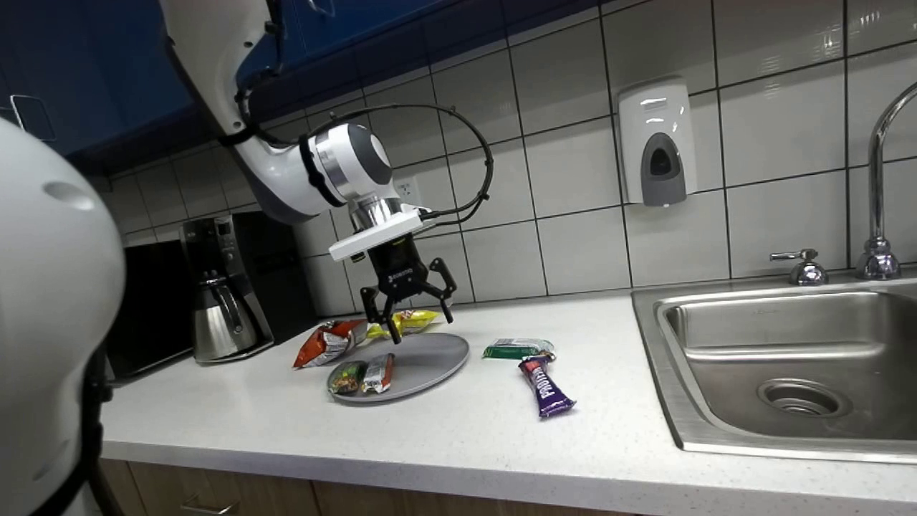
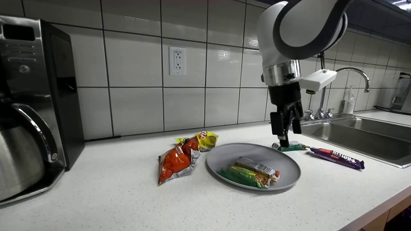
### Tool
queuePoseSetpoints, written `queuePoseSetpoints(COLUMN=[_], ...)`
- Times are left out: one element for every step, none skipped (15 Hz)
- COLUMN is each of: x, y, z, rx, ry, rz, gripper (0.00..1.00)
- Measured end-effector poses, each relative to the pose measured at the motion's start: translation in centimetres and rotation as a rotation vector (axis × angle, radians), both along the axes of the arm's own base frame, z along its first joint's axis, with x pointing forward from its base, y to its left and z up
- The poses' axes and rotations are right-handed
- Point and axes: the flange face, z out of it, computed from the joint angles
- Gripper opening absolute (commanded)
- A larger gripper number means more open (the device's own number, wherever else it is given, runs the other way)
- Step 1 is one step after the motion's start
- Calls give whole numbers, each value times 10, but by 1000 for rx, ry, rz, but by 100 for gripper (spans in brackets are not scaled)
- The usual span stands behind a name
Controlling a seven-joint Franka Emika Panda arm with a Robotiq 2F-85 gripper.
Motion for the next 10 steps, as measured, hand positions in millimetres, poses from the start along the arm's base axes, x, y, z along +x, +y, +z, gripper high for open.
queuePoseSetpoints(x=[-4,-9,-13,-18,-23,-28,-33,-38,-43,-48], y=[-5,-11,-17,-24,-31,-39,-46,-55,-63,-71], z=[1,1,2,4,5,7,8,10,12,14], rx=[-8,-17,-27,-35,-43,-49,-53,-57,-58,-58], ry=[2,3,4,4,5,5,4,4,3,3], rz=[-1,-1,-1,-4,-8,-15,-24,-36,-49,-63], gripper=[100,100,100,100,100,100,100,100,100,100])
